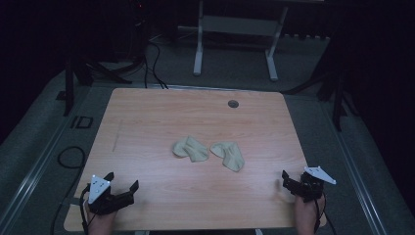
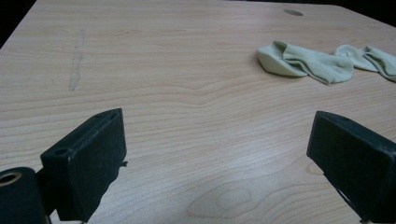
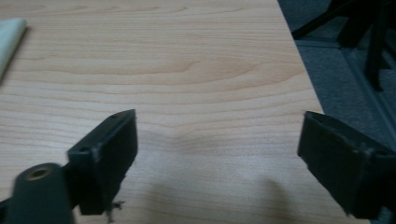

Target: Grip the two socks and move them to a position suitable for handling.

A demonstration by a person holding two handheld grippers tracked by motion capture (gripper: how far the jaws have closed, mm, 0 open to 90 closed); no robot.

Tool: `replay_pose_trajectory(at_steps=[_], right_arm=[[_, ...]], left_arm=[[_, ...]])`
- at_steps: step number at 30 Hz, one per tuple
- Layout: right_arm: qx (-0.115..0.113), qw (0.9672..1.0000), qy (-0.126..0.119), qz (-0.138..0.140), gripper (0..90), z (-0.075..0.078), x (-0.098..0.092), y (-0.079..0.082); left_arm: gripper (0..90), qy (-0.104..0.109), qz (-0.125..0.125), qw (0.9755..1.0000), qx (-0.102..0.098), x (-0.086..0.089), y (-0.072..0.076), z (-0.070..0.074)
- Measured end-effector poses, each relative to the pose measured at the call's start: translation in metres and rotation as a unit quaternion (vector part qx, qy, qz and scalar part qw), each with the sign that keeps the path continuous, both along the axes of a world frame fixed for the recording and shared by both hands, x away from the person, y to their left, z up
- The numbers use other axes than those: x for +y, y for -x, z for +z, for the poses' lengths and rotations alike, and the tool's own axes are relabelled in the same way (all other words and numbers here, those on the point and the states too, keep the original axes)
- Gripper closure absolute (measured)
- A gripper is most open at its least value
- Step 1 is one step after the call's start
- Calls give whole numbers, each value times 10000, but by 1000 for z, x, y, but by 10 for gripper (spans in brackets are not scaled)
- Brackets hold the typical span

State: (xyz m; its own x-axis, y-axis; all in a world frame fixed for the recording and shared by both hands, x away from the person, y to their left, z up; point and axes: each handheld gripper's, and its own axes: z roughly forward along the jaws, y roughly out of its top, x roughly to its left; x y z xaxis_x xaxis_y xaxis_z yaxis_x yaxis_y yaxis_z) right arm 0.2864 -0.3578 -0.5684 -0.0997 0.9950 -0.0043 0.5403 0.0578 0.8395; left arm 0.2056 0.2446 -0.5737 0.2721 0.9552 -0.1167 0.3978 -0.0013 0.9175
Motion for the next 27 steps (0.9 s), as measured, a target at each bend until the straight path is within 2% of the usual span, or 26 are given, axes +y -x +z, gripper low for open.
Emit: replay_pose_trajectory(at_steps=[5,9,11,12,13,15,16,17,18,19,20,23,25,27], right_arm=[[160,9998,-12,141,127,0,1,-3],[189,9996,1,205,127,0,0,-4],[108,9994,55,313,131,6,0,-5],[111,9993,152,323,131,7,0,-6],[-13,9988,299,388,131,12,0,-7],[-47,9988,273,409,131,15,0,-7],[-83,9983,161,553,131,22,0,-7],[-83,9983,161,553,131,22,0,-7],[15,9977,84,665,132,27,2,-9],[15,9977,84,665,132,27,2,-9],[125,9976,106,666,133,29,4,-10],[483,9950,142,867,131,34,15,-17],[555,9939,168,941,128,34,19,-19],[619,9907,-32,1211,127,38,29,-25]], left_arm=[[46,129,-30,9999,-15,1,0,1],[48,126,-86,9999,22,1,0,2],[57,-24,-60,10000,62,-1,-1,2],[57,-50,-76,10000,13,-2,-1,2],[58,-31,-100,9999,-7,-2,-1,2],[64,-68,-190,9998,-40,-4,-1,2],[68,-55,-227,9997,-4,-5,-1,2],[68,-28,-286,9995,128,-6,-2,3],[68,9,-321,9991,280,-8,-2,3],[68,43,-368,9983,454,-9,-3,4],[68,46,-404,9974,598,-10,-4,5],[61,15,-438,9970,638,-14,-3,6],[56,-17,-481,9967,656,-18,-3,6],[46,-53,-531,9962,686,-21,-3,6]])
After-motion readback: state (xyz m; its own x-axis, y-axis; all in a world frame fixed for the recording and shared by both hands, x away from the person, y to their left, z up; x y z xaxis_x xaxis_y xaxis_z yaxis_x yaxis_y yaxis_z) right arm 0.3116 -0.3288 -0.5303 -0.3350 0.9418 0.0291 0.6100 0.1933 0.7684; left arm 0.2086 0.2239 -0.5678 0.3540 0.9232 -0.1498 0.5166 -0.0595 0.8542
